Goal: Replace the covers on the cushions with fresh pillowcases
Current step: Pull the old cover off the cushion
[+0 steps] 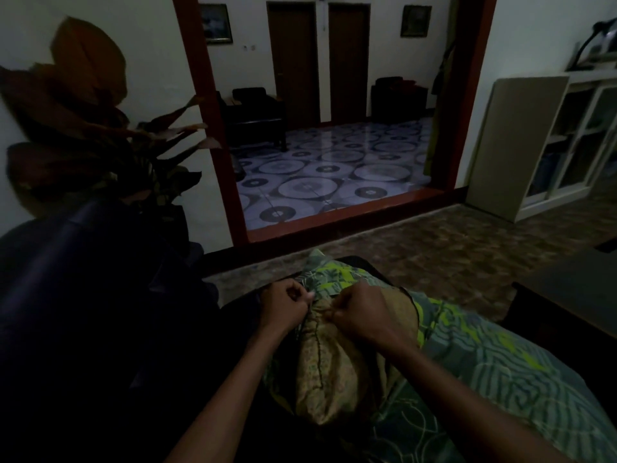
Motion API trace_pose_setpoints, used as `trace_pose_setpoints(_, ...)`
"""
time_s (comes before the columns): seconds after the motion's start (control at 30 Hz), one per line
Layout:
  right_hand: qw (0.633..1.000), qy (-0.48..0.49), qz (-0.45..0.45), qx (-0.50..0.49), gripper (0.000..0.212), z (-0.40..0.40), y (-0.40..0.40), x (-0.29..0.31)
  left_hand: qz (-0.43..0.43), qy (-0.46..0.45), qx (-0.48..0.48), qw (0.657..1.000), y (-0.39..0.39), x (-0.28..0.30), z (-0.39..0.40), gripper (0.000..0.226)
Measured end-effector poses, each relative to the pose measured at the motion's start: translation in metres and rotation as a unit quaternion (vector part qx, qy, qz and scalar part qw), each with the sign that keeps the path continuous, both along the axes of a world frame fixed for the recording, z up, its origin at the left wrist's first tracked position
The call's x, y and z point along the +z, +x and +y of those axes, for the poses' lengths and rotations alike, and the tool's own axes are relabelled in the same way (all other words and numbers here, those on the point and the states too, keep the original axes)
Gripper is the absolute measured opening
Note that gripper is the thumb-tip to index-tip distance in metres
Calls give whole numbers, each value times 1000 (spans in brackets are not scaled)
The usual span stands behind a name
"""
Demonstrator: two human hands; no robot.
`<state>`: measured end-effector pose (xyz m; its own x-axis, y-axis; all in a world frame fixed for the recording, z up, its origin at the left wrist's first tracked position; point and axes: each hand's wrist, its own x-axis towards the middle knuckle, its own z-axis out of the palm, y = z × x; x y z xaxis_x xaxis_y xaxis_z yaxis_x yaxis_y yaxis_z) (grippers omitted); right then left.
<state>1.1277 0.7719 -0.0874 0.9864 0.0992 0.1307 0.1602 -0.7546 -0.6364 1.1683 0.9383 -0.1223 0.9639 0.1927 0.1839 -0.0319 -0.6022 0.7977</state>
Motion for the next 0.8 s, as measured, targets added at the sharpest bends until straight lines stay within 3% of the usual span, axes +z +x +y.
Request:
trace_pose_setpoints(0.23,998,-6,-10,62,4,-17,-35,13,-23,7,69,997,-5,4,-2,22)
trace_pose_setpoints(0.43,998,14,7,64,6,-30,-45,26,-39,43,-1,998,1,20,3,14)
trace_pose_setpoints(0.5,998,18,12,64,11,-31,-46,29,-57,43,-60,996,4,33,0,33)
trace_pose_setpoints(0.6,995,3,18,93,17,-26,-50,26,8,-7,-102,995,5,42,-11,52)
trace_pose_setpoints(0.7,996,1,22,89,5,-20,-48,20,-38,5,-44,998,3,29,-11,26)
trace_pose_setpoints(0.8,999,37,-16,14,43,-7,-43,18,-78,9,-45,996,-3,31,-16,4)
